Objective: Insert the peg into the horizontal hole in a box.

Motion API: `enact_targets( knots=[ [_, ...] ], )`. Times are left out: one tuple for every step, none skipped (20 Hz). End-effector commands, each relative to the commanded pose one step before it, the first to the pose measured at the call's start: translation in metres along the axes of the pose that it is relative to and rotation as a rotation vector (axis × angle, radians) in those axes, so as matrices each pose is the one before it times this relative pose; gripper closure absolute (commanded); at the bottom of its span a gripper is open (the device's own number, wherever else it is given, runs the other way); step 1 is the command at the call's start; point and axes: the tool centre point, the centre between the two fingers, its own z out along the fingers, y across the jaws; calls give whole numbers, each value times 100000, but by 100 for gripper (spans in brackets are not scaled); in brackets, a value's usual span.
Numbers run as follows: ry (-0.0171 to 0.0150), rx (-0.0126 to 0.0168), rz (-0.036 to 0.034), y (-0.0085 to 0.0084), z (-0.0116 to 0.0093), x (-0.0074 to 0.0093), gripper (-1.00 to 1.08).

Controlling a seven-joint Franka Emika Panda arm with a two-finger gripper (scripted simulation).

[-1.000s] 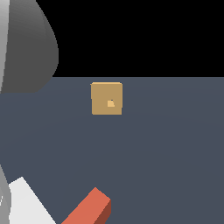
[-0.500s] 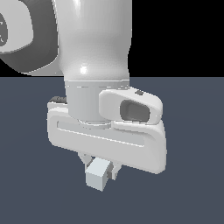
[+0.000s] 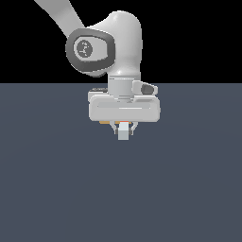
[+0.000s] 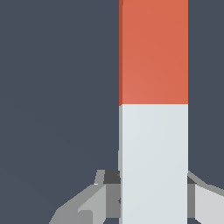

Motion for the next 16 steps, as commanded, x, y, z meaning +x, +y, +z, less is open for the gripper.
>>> enact_targets(
  knots=[
    [-58,-123,-4947,-177,-353,3008,108],
    [13,5,-1611,-61,-89,983,108],
    [13,6,-1425,-53,-78,870,108],
    [13,7,-1235,-46,-67,753,108],
    [13,7,-1049,-39,-56,639,108],
    [12,7,-857,-31,-45,521,108],
    [10,6,-668,-24,-35,406,108],
    [8,5,-476,-17,-25,289,108],
    [5,3,-285,-10,-14,173,108],
    [2,1,-98,-4,-5,59,108],
    [0,0,0,0,0,0,108],
    [0,0,0,0,0,0,108],
    [0,0,0,0,0,0,108],
    [23,147,-40,-58,79,30,108],
    [0,0,0,0,0,0,108],
    [0,0,0,0,0,0,108]
  ],
)
